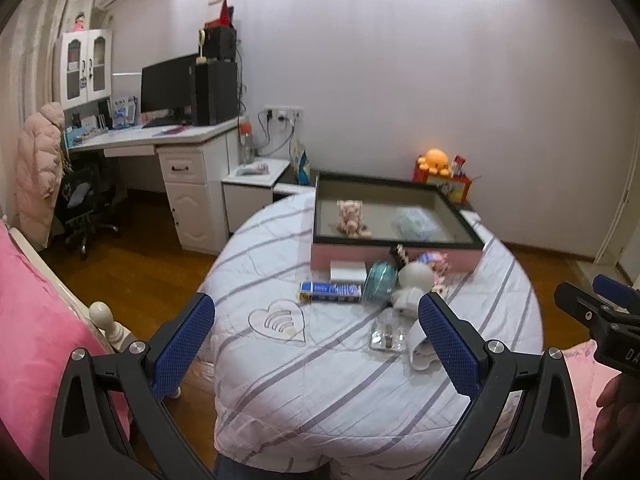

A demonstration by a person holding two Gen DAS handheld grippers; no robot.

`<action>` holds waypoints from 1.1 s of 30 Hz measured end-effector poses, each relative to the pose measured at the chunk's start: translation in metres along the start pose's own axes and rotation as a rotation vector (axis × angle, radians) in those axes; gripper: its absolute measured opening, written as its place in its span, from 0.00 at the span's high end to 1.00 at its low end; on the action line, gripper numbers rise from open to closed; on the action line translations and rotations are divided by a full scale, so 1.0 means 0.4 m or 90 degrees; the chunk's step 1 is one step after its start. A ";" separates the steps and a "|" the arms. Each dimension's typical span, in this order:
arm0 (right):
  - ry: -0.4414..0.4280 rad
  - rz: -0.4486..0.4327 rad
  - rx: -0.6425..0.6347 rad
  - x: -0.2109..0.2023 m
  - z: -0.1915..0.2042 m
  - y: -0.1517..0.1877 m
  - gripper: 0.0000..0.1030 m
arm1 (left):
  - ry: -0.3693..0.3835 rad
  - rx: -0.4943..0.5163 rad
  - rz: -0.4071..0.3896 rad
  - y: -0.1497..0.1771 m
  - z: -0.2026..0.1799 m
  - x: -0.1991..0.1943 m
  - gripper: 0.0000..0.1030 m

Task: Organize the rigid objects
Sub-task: 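Withdraw both tools from the tray back over the table, then grasp the glass bottle with the left tool while the right tool grasps the blue highlighter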

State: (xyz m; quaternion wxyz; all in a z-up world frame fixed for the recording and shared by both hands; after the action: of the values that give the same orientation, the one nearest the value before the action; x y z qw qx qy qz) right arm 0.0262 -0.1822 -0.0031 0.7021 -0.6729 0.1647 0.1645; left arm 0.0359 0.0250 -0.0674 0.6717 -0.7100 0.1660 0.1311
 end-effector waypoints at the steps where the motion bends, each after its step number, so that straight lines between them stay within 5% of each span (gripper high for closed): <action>1: -0.002 0.009 0.000 0.012 -0.002 0.008 0.00 | -0.001 0.002 0.007 0.009 -0.001 0.013 0.00; 11: -0.027 0.129 -0.024 0.177 0.001 0.138 0.00 | 0.029 0.002 0.111 0.125 -0.034 0.176 0.00; 20: -0.025 0.165 -0.026 0.246 -0.032 0.176 0.01 | 0.060 0.028 0.174 0.198 -0.101 0.299 0.00; 30: -0.045 0.197 -0.037 0.336 -0.051 0.188 0.13 | 0.086 0.031 0.199 0.224 -0.146 0.362 0.00; 33: -0.059 0.211 -0.049 0.362 -0.043 0.197 0.27 | 0.083 0.022 0.204 0.230 -0.142 0.379 0.00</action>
State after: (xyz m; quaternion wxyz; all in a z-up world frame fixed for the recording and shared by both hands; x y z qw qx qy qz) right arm 0.1196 -0.1950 -0.1396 0.6459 -0.6547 0.2343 0.3152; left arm 0.1338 -0.0447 -0.2095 0.6424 -0.6696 0.3222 0.1874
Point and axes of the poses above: each gripper's, at about its wrist camera, not at the fingertips, and x roughly the way its jaws point, z to its left, y to its underside, the point moved 6 cm from there along x, roughly the way its jaws point, and after that the axes turned 9 degrees about -z, right-handed, at the moved point
